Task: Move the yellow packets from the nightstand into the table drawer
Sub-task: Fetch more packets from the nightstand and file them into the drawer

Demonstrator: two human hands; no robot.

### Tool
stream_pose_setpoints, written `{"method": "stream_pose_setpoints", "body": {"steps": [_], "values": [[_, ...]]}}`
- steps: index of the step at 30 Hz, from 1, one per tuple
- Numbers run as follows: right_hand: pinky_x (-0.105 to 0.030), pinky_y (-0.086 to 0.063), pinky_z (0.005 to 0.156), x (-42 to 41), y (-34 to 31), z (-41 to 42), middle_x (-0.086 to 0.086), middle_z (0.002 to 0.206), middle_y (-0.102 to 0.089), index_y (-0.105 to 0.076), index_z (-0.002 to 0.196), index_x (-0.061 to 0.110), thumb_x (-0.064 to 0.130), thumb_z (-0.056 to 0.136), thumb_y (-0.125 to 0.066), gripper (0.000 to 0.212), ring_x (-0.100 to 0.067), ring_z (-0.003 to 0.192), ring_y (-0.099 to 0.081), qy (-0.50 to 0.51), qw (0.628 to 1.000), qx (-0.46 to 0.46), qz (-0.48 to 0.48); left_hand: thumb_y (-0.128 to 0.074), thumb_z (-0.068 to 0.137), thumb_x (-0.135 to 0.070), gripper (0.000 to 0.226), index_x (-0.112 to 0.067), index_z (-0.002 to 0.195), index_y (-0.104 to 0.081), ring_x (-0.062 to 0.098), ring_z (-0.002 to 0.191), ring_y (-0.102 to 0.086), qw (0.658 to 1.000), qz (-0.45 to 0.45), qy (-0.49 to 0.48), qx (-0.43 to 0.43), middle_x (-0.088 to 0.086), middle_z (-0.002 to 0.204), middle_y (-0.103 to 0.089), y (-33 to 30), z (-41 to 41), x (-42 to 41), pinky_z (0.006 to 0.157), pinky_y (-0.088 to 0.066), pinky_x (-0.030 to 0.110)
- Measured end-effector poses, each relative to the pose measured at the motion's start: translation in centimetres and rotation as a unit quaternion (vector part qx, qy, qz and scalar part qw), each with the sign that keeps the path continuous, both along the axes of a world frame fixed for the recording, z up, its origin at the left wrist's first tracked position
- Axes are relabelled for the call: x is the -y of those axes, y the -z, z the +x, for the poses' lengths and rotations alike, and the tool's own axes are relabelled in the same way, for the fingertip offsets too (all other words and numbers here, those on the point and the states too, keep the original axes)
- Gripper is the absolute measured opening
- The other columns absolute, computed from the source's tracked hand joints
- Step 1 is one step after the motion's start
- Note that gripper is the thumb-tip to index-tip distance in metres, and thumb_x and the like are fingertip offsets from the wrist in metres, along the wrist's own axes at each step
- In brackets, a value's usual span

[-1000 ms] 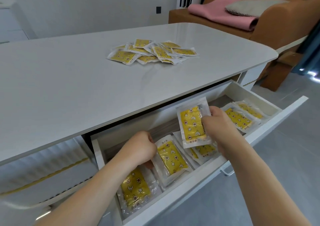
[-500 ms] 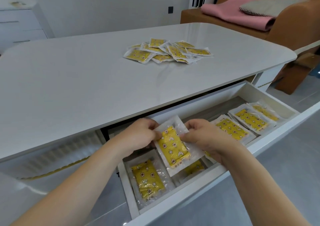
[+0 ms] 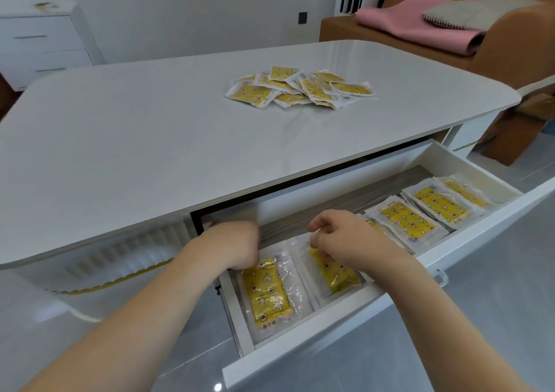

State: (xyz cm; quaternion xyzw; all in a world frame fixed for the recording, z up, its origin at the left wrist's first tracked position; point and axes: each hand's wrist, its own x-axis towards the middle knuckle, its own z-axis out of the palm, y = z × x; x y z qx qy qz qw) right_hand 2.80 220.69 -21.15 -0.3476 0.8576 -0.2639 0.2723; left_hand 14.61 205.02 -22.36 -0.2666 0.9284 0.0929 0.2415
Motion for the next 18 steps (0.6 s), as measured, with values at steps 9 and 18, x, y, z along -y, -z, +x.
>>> {"method": "stream_pose_setpoints", "body": {"steps": [9,18], "values": [[-0.023,-0.040,0.091,-1.5,-1.3,-1.6,0.001,0.130,-0.058,-0.051,0.135,0.018,0.024,0.096,-0.055,0.040,-0.014,0.116,-0.054,0.049,0.986,-0.139,-0.074,-0.052,0.094,-0.027,0.017,-0.015,0.101,-0.062,0.016,0.081,-0.060,0.982,-0.040,0.050,-0.178,0.000,0.094,-0.063,-4.1,-0.9,-2.3,0.067,-0.051,0.031],[-0.028,-0.042,0.096,-2.4,-10.4,-4.8,-0.003,0.149,-0.042,-0.038,0.147,0.016,0.017,0.096,-0.051,0.052,-0.018,0.120,-0.051,0.123,0.975,-0.162,-0.092,-0.045,0.101,-0.023,0.029,-0.007,0.122,-0.056,0.026,0.111,-0.054,0.894,-0.035,0.122,-0.429,0.007,0.122,-0.059,-13.0,-9.8,-3.9,0.087,-0.048,0.042]]}}
